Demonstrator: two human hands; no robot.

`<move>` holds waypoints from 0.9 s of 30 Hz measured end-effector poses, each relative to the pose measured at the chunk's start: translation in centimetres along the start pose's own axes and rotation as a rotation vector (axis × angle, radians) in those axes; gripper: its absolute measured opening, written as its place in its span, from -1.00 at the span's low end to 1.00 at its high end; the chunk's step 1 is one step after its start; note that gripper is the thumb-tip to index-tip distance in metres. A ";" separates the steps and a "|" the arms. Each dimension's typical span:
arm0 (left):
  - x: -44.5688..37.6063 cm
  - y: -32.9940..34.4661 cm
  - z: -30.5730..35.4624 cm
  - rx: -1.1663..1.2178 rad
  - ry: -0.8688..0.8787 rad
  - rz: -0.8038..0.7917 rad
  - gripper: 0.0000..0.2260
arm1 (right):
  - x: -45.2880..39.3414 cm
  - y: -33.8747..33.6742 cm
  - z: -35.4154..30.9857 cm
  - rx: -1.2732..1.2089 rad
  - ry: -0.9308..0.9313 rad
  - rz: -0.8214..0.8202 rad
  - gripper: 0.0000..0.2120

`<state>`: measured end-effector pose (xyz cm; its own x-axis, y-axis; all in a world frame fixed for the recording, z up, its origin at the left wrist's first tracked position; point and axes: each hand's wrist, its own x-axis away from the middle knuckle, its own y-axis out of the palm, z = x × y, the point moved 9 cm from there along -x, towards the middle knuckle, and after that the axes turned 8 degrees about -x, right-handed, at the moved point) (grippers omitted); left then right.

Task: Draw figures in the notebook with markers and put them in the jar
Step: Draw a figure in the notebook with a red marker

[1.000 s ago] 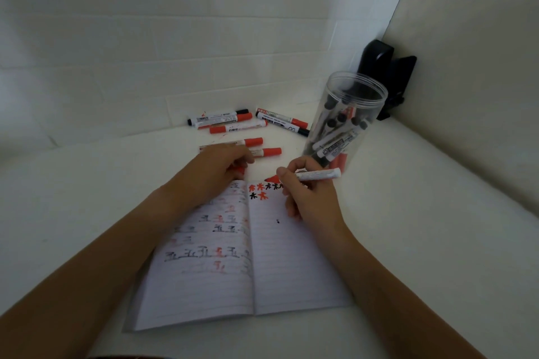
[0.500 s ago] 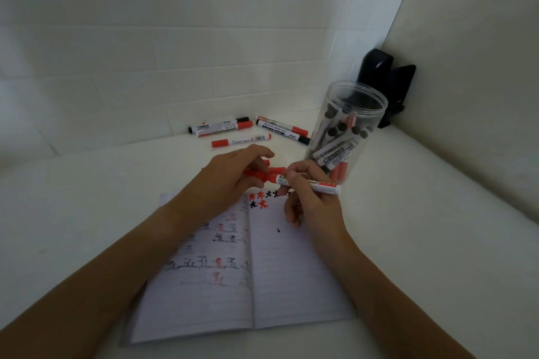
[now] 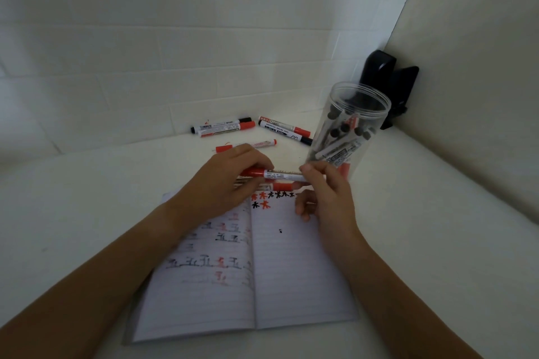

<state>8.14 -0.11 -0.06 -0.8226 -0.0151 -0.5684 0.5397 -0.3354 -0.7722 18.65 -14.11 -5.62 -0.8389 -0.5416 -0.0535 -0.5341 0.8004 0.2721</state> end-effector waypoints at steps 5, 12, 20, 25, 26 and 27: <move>0.0 1.3 0.3 0.141 -0.023 -0.069 -0.74 | -0.1 0.7 0.8 0.169 0.005 -0.106 -0.86; 0.1 1.5 0.4 0.187 -0.023 -0.022 -0.83 | 0.5 1.8 0.5 0.340 -0.070 -0.229 -0.88; 0.3 1.4 0.0 0.251 -0.109 0.064 -0.79 | 0.9 2.0 0.7 0.381 -0.118 -0.231 -0.85; 0.4 1.6 0.0 0.258 -0.111 0.060 -0.80 | 0.8 1.8 0.6 0.426 -0.158 -0.202 -0.82; 0.5 1.6 0.0 0.261 -0.112 0.055 -0.80 | 0.8 1.8 0.5 0.438 -0.164 -0.202 -0.82; 0.5 1.6 0.0 0.262 -0.110 0.048 -0.81 | 0.8 1.9 0.4 0.447 -0.169 -0.207 -0.81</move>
<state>8.60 -0.61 -1.55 -0.8193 -0.1346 -0.5574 0.5260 -0.5632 -0.6373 16.96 -12.94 -5.52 -0.6964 -0.6807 -0.2274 -0.6521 0.7325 -0.1956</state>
